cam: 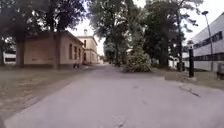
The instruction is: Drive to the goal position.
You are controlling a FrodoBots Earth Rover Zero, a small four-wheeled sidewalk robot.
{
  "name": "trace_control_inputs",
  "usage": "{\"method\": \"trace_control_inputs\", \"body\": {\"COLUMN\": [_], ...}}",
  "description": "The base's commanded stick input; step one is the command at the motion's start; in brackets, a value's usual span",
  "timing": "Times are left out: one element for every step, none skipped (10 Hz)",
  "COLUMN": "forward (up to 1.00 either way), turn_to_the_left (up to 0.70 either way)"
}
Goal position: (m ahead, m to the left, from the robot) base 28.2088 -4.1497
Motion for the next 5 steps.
{"method": "trace_control_inputs", "body": {"forward": [0.85, 0.85, 0.85, 0.85, 0.85], "turn_to_the_left": [0.0, 0.0, 0.0, 0.0, 0.0]}}
